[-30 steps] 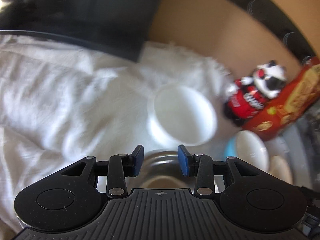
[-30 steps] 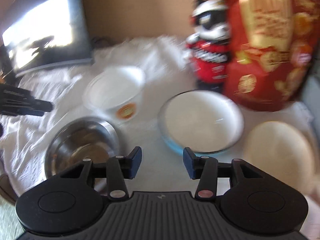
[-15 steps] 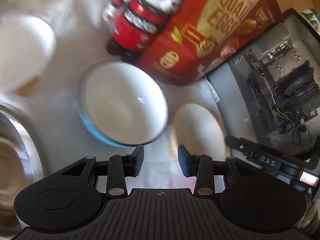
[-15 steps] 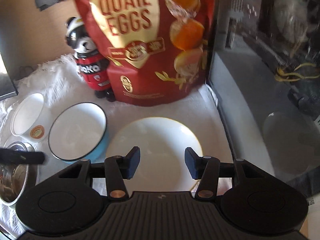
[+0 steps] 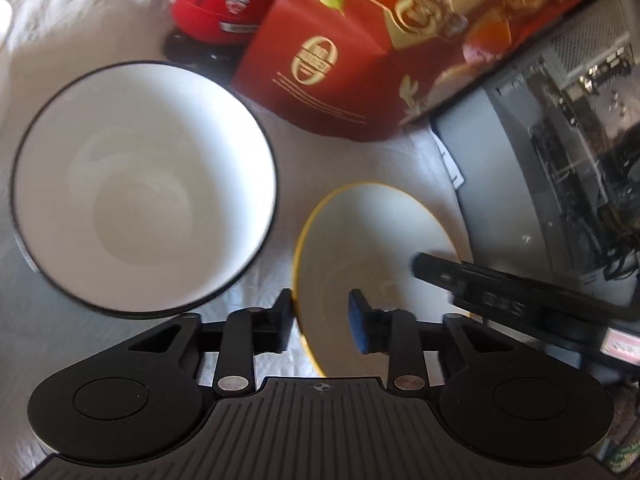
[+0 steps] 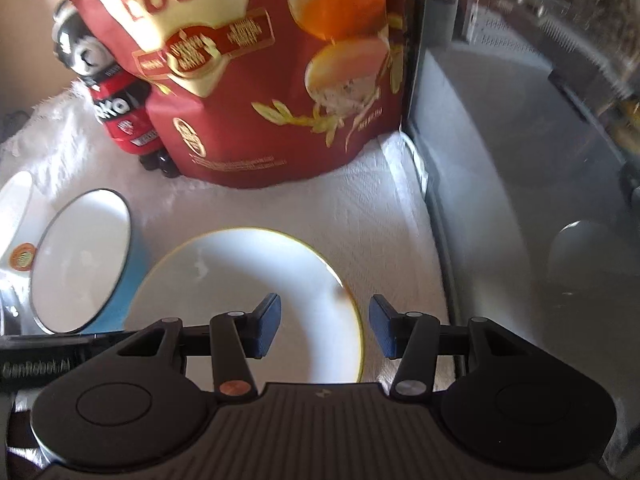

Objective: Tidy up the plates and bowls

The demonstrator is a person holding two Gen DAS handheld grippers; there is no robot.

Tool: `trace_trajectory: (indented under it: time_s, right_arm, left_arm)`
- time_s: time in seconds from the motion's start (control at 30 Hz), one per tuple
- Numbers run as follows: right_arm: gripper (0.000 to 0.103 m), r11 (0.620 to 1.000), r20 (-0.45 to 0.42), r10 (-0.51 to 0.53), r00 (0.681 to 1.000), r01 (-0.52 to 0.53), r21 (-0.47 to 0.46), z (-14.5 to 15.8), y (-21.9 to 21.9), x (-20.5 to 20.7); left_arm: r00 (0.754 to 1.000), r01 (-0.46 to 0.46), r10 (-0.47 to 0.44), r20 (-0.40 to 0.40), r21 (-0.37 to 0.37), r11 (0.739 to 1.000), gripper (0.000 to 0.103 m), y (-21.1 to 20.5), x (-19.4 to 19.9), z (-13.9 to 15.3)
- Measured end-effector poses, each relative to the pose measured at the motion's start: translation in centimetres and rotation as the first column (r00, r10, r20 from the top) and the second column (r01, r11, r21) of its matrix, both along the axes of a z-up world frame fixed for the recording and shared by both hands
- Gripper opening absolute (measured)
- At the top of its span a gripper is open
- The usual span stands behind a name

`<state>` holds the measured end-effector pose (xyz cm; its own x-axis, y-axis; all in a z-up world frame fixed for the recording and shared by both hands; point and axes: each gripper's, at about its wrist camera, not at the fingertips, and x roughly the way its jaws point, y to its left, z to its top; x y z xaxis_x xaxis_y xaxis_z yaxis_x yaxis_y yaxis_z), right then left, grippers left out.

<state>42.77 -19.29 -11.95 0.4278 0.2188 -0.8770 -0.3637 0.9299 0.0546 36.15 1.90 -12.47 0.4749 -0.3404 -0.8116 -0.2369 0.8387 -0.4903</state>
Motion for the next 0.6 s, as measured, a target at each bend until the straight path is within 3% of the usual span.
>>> trace_trajectory:
  time_s: [0.27, 0.47, 0.6]
  right_arm:
    - [0.046, 1.0, -0.099, 0.012, 0.995, -0.011, 0.012, -3.5, 0.6, 2.1]
    - [0.044, 0.998, -0.096, 0.057, 0.994, -0.057, 0.005, -3.1, 1.4, 1.9]
    - [0.044, 0.996, -0.098, 0.088, 0.991, -0.088, 0.004, -2.7, 2.2, 1.0]
  left_arm:
    - [1.0, -0.003, 0.003, -0.028, -0.004, 1.0, 0.031, -0.4, 0.4, -1.2]
    - [0.997, 0.039, -0.037, -0.066, 0.038, 0.999, 0.031, -0.3, -0.7, -0.9]
    - [0.994, 0.057, -0.055, -0.089, 0.021, 0.998, 0.031, 0.4, -2.1, -0.8]
